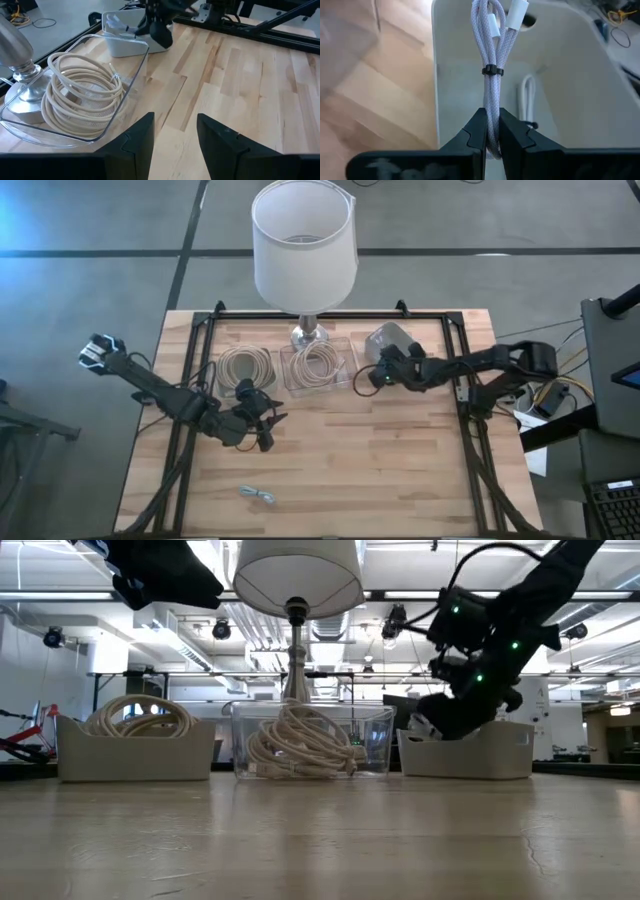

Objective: Pick & Place USB Port
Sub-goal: Put the purple charger cable into the right gray bin, then put the blue charger cable into the right gray bin

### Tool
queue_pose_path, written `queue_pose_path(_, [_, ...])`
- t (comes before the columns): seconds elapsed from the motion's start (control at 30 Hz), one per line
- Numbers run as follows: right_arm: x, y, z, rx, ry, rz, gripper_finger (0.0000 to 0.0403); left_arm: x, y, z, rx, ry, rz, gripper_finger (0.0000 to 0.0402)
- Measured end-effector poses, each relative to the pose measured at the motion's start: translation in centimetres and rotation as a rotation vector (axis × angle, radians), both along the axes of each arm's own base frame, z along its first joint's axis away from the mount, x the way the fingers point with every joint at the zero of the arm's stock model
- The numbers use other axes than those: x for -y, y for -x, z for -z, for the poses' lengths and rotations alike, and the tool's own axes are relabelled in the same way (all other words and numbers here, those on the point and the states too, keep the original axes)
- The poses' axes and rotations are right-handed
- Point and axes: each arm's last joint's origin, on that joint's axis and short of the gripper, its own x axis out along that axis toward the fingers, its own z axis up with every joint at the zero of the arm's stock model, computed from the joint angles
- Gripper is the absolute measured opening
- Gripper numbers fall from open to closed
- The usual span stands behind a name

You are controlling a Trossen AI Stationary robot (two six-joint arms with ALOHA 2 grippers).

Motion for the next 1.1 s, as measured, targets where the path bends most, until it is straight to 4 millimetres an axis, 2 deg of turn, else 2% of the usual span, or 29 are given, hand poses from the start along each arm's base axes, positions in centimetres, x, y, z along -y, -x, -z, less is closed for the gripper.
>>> queue_pose_path(0.23, [0.9,-0.3,1.1,-0.055,-0.021,0.016,0.0029,0.0,0.0,0.0,0.001,0.003,-0.001,0.0152])
queue_pose_path(0.43, [1.0,-0.4,1.1,-0.058,-0.047,-0.012,0.0031,0.0,0.0,0.0,0.000,0.003,-0.001,0.0152])
queue_pose_path(0.83, [0.8,-0.3,0.7,-0.053,-0.059,-0.036,0.0092,0.0,0.0,0.0,0.001,0.005,-0.001,0.0152])
queue_pose_path(1.1, [0.8,-0.1,-0.2,-0.016,-0.049,-0.038,0.0115,0.0,0.0,0.0,-0.002,0.009,0.005,0.0152])
